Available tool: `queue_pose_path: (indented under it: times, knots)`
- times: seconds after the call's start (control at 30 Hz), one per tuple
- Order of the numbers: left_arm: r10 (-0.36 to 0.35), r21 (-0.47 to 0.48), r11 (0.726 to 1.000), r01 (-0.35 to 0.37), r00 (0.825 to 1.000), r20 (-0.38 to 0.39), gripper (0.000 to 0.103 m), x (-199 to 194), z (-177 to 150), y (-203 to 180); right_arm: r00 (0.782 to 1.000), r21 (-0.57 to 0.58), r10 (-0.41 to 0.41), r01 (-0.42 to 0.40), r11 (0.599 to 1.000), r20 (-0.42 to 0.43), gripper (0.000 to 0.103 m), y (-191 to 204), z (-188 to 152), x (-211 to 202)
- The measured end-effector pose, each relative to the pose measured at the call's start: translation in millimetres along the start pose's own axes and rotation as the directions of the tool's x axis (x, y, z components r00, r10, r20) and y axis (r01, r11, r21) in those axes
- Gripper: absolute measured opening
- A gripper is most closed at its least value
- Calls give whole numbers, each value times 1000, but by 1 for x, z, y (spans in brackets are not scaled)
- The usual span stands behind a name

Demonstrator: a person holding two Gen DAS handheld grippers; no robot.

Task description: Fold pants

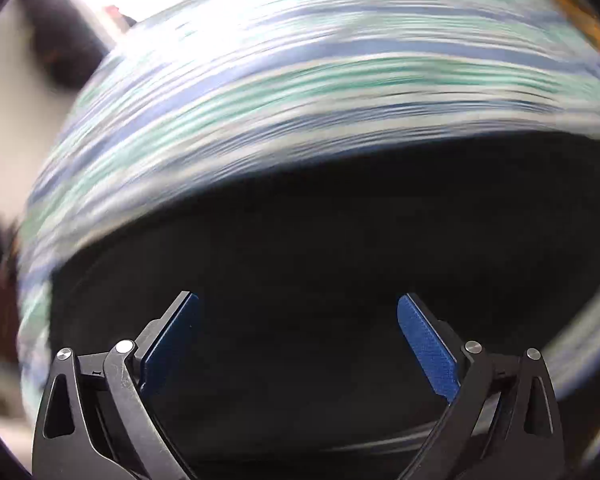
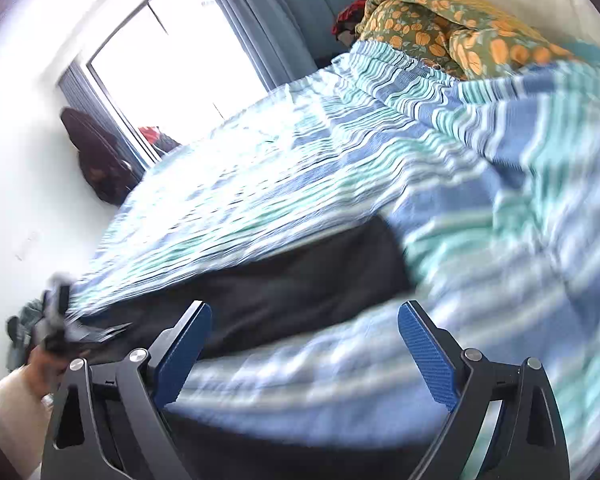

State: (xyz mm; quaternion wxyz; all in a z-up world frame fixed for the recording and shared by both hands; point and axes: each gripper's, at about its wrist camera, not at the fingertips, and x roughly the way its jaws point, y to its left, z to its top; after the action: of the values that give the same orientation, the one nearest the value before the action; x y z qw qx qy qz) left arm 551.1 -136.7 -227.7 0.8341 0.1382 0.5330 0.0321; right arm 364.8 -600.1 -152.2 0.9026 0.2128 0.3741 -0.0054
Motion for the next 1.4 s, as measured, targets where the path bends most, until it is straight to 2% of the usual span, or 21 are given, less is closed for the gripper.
queue_pose_path:
  times: [0.07, 0.17, 0.23, 0.27, 0.3, 0.33, 0.4, 0.47, 0.57, 0.63, 0.67, 0.7, 0.77, 0.83, 0.9, 0.97, 1.03, 1.1, 1.2, 1.33, 1.4]
  knots:
    - [70, -150, 986, -74, 997, -28, 102, 25, -20, 62, 994, 4, -29, 29, 1000, -102, 94, -12, 31, 54]
    - [-69, -342, 937, 67, 998, 6, 103, 51, -52, 111, 963, 37, -86, 98, 994, -255, 70, -31, 47, 122]
    - [-96, -370, 921, 119, 992, 80, 103, 57, -64, 108, 949, 38, -125, 141, 989, -289, 59, -35, 47, 141]
    - [-69, -365, 925, 101, 993, 100, 103, 56, -70, 111, 944, 27, -143, 158, 987, -297, 51, -35, 48, 144]
    - [-33, -361, 930, 73, 993, 116, 103, 56, -72, 106, 943, -5, -185, 191, 982, -278, 23, -29, 49, 140]
    - [-4, -361, 931, 50, 992, 126, 103, 57, -75, 103, 953, -30, -178, 176, 984, -244, 15, -22, 51, 132]
    - [9, -364, 930, 41, 991, 135, 103, 59, -73, 95, 974, -152, -151, 126, 980, -169, 12, 13, 51, 100]
    - [-3, -370, 927, 56, 990, 142, 102, 55, -78, 101, 991, -297, -47, 7, 955, -126, 10, 57, 40, 56]
    - [4, -367, 929, 48, 990, 140, 103, 49, -79, 105, 985, -529, 99, -161, 833, -143, 9, 129, -22, -22]
    - [12, -367, 930, 39, 991, 134, 103, 41, -83, 112, 976, -647, 127, -212, 732, -176, 9, 154, -82, -64]
    - [19, -367, 930, 30, 991, 130, 103, 34, -85, 119, 976, -677, 109, -210, 705, -189, 9, 152, -110, -76]
    - [27, -367, 930, 22, 992, 127, 102, 27, -88, 140, 977, -681, 66, -189, 708, -204, 9, 141, -135, -82]
    - [51, -365, 931, -5, 992, 117, 103, 27, -88, 154, 970, -611, -65, -95, 786, -234, 12, 87, -176, -79]
    - [73, -365, 930, -35, 993, 89, 103, 27, -86, 156, 929, -475, -274, 128, 871, -251, 57, 19, -192, -68]
    - [86, -365, 929, -65, 995, 43, 103, 20, -83, 155, 934, -271, -299, 241, 932, -196, 61, -26, -194, -90]
    - [90, -367, 927, -81, 996, 6, 102, 4, -83, 152, 938, -149, -330, 313, 938, -106, 66, -38, -197, -121]
    - [62, -403, 914, -43, 998, 34, 102, -18, -94, 148, 933, -118, -358, 353, 928, -28, 73, -25, -204, -142]
    - [-56, -407, 909, 87, 995, 87, 102, -43, -115, 138, 948, -118, -318, 317, 941, 16, 73, 2, -208, -150]
    - [-145, -336, 924, 182, 980, 133, 102, -74, -148, 107, 981, -180, -181, 189, 965, 64, 73, 63, -215, -146]
    - [-174, -220, 953, 207, 972, 159, 102, -93, -185, 68, 997, -241, 71, -67, 968, 5, 78, 152, -235, -104]
    - [-173, -204, 959, 198, 976, 136, 102, -86, -195, 60, 992, -285, 120, -127, 950, -40, 78, 184, -247, -75]
